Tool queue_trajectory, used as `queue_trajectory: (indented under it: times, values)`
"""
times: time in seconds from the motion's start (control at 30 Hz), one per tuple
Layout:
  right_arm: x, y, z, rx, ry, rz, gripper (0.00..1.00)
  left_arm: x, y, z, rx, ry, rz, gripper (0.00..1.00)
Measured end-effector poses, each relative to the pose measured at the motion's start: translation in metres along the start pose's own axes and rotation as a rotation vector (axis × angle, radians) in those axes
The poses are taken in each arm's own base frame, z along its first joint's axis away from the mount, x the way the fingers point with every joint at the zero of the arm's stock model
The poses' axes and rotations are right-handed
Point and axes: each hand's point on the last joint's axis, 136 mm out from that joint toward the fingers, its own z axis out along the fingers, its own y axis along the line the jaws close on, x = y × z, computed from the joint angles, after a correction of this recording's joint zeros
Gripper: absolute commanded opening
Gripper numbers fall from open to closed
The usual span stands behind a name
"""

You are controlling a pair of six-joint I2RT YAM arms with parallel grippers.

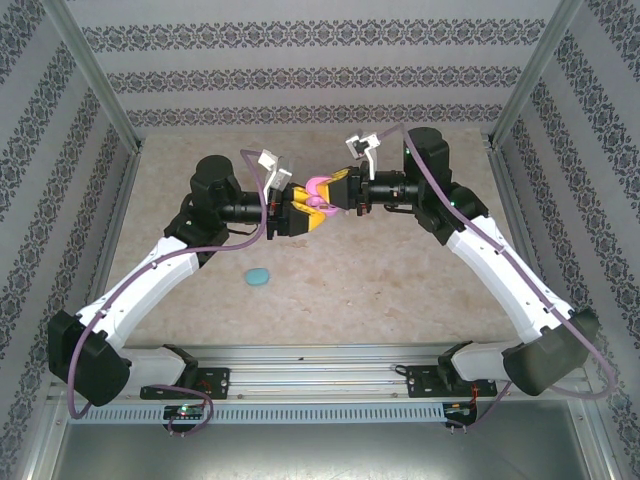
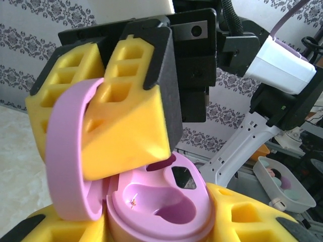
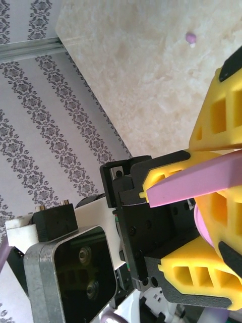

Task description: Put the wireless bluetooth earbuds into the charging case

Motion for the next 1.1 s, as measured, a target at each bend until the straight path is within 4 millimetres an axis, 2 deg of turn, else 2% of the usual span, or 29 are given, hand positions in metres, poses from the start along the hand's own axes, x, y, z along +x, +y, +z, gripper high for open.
queue_trajectory:
  times: [0.17, 0.3, 0.57, 0.63, 0.77, 1.1]
  values:
    - [-0.001, 0.003, 0.002, 0.014, 0.011, -0.057, 0.09, -0.001, -0.002, -0.003, -0.001, 0.000, 0.025, 0.50]
    - [0.000, 0.001, 0.004, 0.038, 0.017, -0.080, 0.09, 0.003, -0.004, -0.003, 0.003, 0.014, 0.033, 0.60]
    - [0.003, -0.004, 0.005, 0.068, 0.029, -0.120, 0.09, 0.007, -0.005, -0.004, 0.004, 0.028, 0.033, 0.71]
    - [0.004, -0.004, 0.005, 0.077, 0.033, -0.133, 0.09, 0.007, -0.005, -0.004, 0.003, 0.029, 0.032, 0.69]
    - [0.004, -0.002, 0.006, 0.081, 0.039, -0.165, 0.10, 0.007, -0.004, -0.005, -0.006, 0.028, 0.027, 0.59]
    - [0.007, 0.000, 0.006, 0.076, 0.053, -0.192, 0.13, 0.011, 0.002, -0.006, -0.025, 0.027, 0.004, 0.25]
